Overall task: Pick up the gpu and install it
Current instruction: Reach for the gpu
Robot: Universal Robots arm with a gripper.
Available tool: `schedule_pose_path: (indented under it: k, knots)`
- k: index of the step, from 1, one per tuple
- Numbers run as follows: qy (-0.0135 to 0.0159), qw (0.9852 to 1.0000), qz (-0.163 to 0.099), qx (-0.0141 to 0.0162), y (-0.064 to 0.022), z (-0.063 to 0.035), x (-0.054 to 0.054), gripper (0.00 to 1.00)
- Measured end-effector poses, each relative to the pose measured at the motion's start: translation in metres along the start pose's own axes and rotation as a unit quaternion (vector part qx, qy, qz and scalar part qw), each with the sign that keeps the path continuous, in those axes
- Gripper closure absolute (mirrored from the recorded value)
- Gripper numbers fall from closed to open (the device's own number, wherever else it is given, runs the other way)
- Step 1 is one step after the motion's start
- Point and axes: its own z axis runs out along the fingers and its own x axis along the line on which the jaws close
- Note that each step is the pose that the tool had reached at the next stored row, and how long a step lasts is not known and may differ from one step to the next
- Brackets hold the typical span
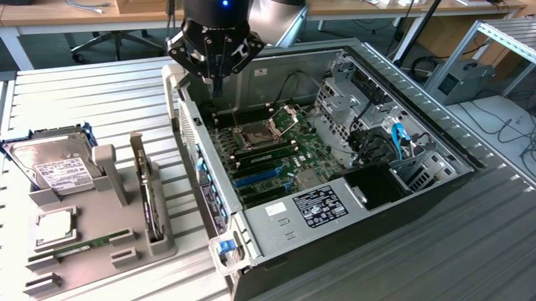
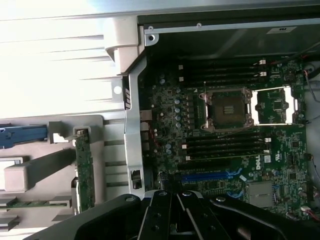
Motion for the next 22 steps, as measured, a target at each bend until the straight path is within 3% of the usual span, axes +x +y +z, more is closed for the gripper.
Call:
schedule_pose_path:
  k: [22]
  knots:
    - [0.0, 1.0, 0.0, 0.0, -0.0005, -0.0002, 0.0065, 0.89]
